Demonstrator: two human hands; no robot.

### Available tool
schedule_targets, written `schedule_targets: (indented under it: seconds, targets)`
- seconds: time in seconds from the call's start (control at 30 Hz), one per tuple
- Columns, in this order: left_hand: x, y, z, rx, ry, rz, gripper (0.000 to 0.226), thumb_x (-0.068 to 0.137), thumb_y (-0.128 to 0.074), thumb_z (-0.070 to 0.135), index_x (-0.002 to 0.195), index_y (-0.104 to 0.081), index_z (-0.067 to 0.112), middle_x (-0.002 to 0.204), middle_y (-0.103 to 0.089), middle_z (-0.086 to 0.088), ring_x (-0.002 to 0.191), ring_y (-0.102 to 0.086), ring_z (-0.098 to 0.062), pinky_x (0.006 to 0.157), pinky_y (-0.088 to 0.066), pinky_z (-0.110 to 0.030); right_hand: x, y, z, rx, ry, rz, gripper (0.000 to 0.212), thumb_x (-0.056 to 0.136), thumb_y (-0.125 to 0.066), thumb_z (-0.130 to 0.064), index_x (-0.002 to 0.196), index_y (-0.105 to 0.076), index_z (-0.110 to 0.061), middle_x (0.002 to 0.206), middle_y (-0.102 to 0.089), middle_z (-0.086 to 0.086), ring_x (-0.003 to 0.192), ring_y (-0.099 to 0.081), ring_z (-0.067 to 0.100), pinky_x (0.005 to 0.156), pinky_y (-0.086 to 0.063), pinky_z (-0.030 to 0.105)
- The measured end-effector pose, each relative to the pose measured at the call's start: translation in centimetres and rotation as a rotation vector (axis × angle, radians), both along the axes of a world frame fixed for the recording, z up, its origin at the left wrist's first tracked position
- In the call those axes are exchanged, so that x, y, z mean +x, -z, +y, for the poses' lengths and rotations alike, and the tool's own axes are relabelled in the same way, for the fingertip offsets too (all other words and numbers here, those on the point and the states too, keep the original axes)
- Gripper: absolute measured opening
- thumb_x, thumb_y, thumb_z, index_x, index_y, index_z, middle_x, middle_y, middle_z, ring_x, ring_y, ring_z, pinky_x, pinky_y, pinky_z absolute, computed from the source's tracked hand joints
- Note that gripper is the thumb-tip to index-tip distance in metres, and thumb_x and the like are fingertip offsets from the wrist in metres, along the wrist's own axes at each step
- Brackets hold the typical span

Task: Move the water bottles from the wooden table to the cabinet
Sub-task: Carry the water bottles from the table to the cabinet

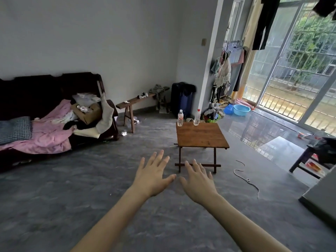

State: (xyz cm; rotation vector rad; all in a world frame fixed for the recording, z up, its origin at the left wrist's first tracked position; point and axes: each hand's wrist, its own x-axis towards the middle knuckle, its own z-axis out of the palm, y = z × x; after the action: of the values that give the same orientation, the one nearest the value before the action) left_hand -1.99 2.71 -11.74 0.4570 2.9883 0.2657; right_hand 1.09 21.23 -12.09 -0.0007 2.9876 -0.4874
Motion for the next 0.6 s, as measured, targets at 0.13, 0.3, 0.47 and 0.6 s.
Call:
schedule_targets:
  seconds: [0.13,0.3,0.47,0.6]
  targets:
    - [-4.4,0.7,0.6,-0.033,0.014,-0.041,0.079,0.099,-0.029,0.072,0.164,-0.004,0.034,0.172,0.017,0.007,0.158,0.016,-0.015,0.128,0.007,-0.05,-4.5,0.6,1.2,-0.032,0.014,0.001,0.069,0.099,-0.034,-0.054,0.158,-0.011,-0.027,0.168,-0.003,0.005,0.154,-0.001,0.026,0.121,-0.009,0.057]
    - [-12.1,0.7,2.5,-0.054,0.02,-0.085,0.078,0.1,-0.03,0.071,0.164,-0.003,0.035,0.172,0.016,0.008,0.159,0.015,-0.015,0.128,0.007,-0.051,-12.4,0.9,4.2,-0.031,0.036,0.034,0.069,0.099,-0.035,-0.052,0.158,-0.011,-0.026,0.168,-0.003,0.004,0.154,-0.001,0.025,0.121,-0.009,0.056]
    - [-20.6,-0.4,5.3,-0.049,0.004,-0.076,0.079,0.1,-0.032,0.069,0.164,0.0,0.035,0.172,0.014,0.009,0.159,0.013,-0.014,0.128,0.006,-0.049,-21.6,-0.2,7.7,-0.023,0.007,0.056,0.069,0.099,-0.035,-0.051,0.158,-0.01,-0.026,0.168,-0.002,0.005,0.154,-0.001,0.026,0.121,-0.01,0.056]
    - [-26.7,-1.5,7.5,-0.048,-0.042,-0.081,0.079,0.1,-0.032,0.069,0.164,0.0,0.035,0.172,0.014,0.008,0.159,0.013,-0.015,0.128,0.006,-0.05,-28.3,-1.0,9.8,-0.02,-0.051,0.038,0.069,0.1,-0.036,-0.049,0.158,-0.009,-0.027,0.168,-0.002,0.005,0.154,-0.001,0.026,0.122,-0.009,0.055]
